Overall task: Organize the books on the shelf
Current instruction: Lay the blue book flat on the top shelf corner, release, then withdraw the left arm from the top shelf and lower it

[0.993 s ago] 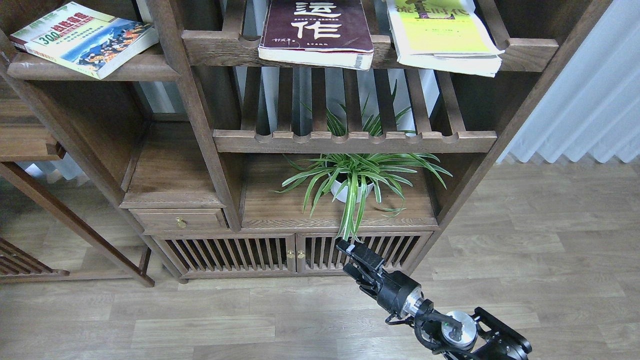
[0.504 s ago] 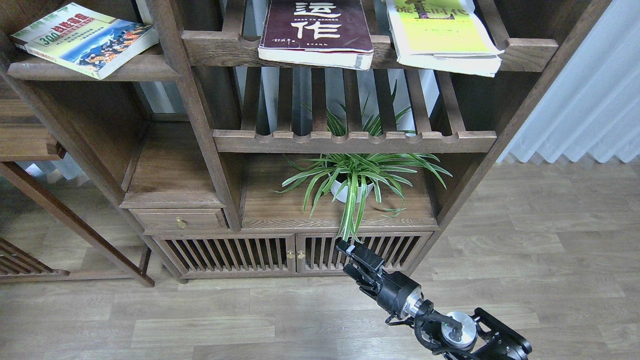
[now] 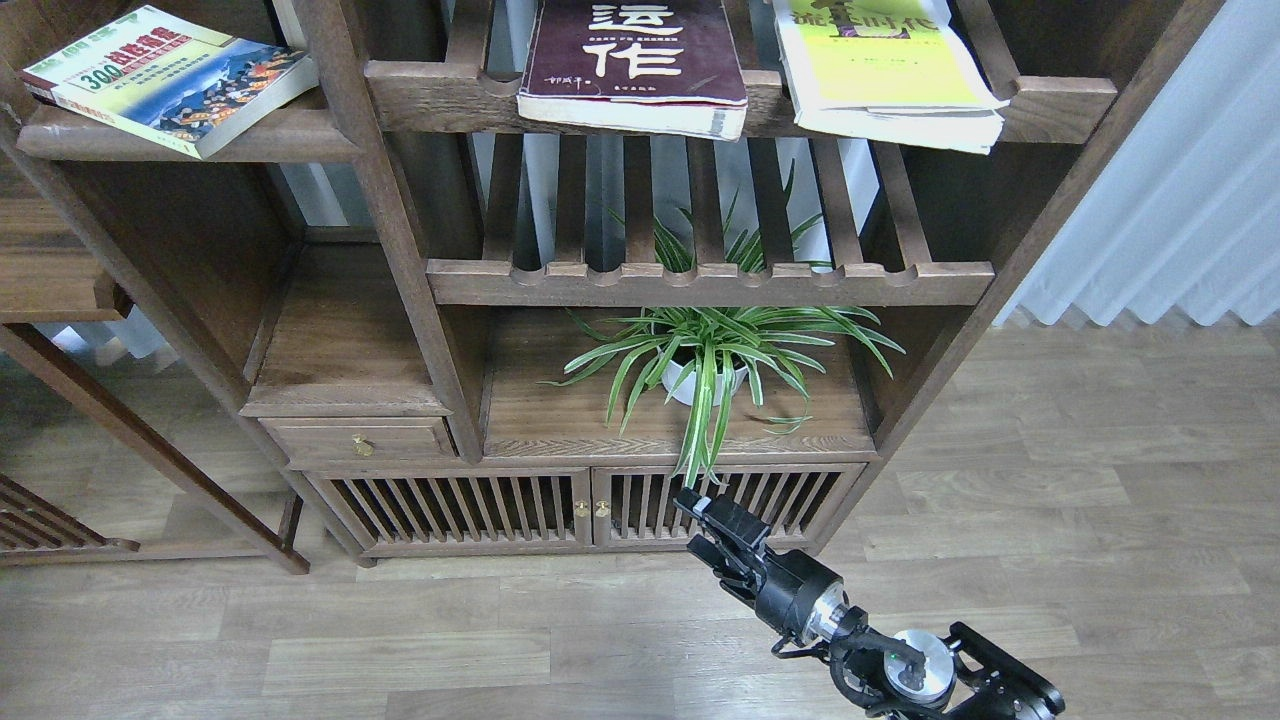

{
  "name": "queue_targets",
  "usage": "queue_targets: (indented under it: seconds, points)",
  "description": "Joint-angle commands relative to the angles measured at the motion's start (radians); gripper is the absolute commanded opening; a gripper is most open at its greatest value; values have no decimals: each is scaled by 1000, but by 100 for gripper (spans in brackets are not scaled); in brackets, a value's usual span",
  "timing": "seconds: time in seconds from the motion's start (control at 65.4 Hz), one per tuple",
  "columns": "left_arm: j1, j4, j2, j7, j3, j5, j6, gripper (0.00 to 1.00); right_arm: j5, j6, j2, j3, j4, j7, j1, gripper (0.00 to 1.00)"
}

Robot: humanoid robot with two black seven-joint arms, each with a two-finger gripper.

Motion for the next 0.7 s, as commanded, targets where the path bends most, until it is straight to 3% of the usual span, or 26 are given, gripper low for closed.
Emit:
queue_targets:
  seconds: [0.0, 0.275, 0.29, 0.688]
  points:
    - [9, -1, -40, 0, 4, 6, 0, 100, 0, 0, 0, 0, 0, 0, -4, 99]
    - [38, 23, -256, 0, -17, 15, 0, 100, 0, 0, 0, 0, 0, 0, -7, 99]
    - [36, 29, -308, 0, -25, 15, 0, 100, 0, 0, 0, 2, 0, 0, -7, 99]
    - [35, 43, -545, 0, -51, 19, 0, 100, 0, 0, 0, 28, 0, 2, -22, 99]
